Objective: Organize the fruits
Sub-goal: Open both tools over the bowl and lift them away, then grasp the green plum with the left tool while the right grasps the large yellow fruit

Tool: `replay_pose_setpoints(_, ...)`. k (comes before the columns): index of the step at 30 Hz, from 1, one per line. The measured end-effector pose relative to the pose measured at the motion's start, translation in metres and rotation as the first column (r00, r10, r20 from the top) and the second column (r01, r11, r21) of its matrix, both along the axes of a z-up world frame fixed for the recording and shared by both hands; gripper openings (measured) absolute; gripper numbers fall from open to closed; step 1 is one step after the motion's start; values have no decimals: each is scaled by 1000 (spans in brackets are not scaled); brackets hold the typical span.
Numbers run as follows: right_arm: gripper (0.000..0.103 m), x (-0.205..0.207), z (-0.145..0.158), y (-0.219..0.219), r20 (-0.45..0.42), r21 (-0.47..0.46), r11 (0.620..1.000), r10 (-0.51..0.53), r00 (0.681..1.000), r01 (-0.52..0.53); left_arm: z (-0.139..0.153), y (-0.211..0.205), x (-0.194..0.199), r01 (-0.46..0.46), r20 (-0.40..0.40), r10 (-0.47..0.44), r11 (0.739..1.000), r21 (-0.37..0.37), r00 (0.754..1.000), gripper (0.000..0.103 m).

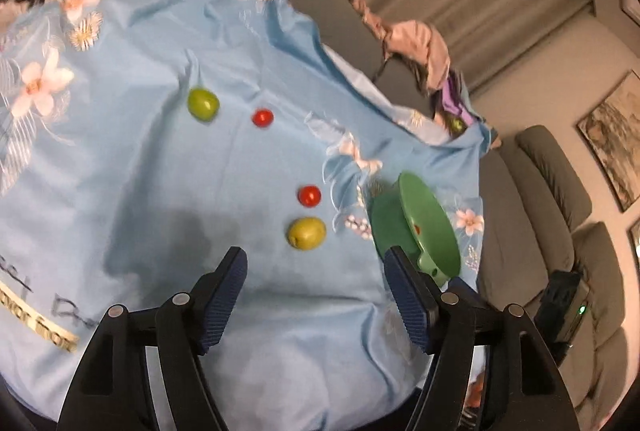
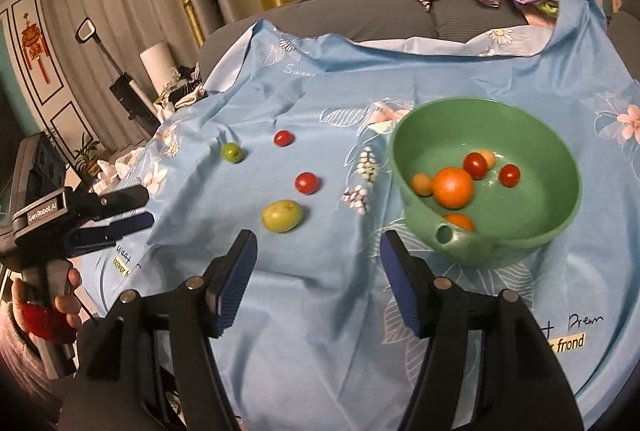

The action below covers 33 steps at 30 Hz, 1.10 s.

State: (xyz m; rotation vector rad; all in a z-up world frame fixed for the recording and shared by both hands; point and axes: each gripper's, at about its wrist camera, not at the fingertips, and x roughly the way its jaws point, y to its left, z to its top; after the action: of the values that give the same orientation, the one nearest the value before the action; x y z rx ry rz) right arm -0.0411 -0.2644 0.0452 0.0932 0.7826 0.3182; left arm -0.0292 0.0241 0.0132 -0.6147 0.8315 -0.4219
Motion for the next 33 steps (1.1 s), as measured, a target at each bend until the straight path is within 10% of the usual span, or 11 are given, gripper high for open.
replay_pose_setpoints(5, 64, -2, -1, 14, -8, -9, 999, 33, 999, -33, 4, 5, -15, 40, 158, -40, 999, 1, 987, 79)
replay_pose_setpoints(25, 65, 25, -42, 52, -146, -27, 993, 114, 983, -119, -25, 10, -2, 121, 58, -143, 950, 287, 988, 82)
replay_pose_setpoints(33, 65, 63, -58, 68, -178, -59, 986, 143, 974, -156, -17, 20, 27, 140, 78, -194, 884, 446, 978, 82)
